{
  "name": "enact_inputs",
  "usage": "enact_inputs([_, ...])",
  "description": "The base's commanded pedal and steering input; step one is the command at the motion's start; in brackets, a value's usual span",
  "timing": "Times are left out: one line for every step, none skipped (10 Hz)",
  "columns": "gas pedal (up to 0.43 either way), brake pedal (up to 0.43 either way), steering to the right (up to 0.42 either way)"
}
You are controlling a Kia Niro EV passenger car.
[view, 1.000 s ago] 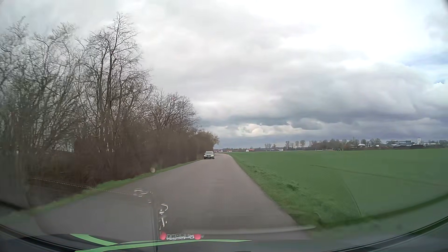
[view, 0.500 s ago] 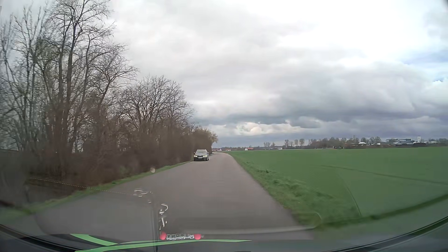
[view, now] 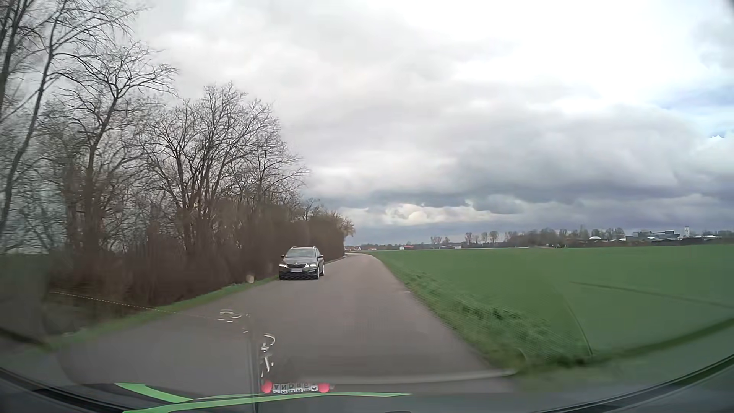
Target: Follow the waypoints while adhering to traffic rules and regulations
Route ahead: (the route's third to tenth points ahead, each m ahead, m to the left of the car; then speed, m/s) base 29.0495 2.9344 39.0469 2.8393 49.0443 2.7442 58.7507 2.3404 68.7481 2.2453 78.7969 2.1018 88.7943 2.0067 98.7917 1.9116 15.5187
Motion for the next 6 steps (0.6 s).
enact_inputs([0.319, 0.000, 0.005])
enact_inputs([0.319, 0.000, 0.004])
enact_inputs([0.319, 0.000, 0.005])
enact_inputs([0.319, 0.000, 0.004])
enact_inputs([0.319, 0.000, 0.004])
enact_inputs([0.319, 0.000, 0.003])
